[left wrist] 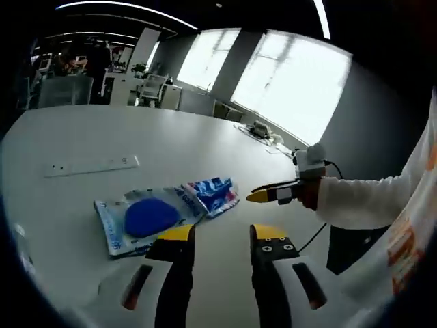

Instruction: Arrange the tabletop items into an orderly group along one side of the table until the central work area is clear of visible clutter.

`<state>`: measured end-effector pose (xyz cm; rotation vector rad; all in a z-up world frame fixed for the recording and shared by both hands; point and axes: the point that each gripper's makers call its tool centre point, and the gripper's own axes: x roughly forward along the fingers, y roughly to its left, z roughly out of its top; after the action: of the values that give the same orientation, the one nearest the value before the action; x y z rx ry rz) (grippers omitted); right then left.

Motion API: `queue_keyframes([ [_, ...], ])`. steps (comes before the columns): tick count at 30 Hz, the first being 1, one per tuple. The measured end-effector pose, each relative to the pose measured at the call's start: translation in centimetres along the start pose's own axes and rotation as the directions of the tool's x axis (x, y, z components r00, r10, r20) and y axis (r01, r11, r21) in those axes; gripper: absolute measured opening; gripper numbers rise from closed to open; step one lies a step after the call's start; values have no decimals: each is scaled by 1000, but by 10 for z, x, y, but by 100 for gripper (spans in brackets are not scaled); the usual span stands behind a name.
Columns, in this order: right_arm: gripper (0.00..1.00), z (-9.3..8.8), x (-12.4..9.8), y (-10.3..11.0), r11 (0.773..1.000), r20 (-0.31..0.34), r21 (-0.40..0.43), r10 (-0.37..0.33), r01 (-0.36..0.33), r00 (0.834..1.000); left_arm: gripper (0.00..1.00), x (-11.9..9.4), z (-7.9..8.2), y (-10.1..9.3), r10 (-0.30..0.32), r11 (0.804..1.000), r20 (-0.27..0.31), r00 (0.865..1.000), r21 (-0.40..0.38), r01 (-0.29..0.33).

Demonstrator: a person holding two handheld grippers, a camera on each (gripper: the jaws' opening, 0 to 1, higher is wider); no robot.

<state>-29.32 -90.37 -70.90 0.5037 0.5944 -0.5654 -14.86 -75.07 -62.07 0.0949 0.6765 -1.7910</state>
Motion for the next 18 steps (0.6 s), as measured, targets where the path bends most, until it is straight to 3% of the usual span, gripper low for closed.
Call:
queue_keyframes([
  [5, 45, -8, -14, 21, 999, 28, 30, 17, -17, 999, 34, -16, 26, 1, -7, 999, 51, 999, 47, 5],
  [12, 45, -30, -24, 35, 998, 27, 61, 28, -30, 999, 35, -37, 71, -11, -42, 996, 167, 985, 81, 29],
  [15, 45, -37, -31, 38, 996, 33, 87, 22, -25, 999, 35, -48, 89, -22, -78, 995, 227, 971, 77, 62],
  [18, 45, -41, -35, 40, 995, 38, 101, 17, -21, 999, 37, -62, 109, -37, -120, 993, 303, 945, 44, 111],
])
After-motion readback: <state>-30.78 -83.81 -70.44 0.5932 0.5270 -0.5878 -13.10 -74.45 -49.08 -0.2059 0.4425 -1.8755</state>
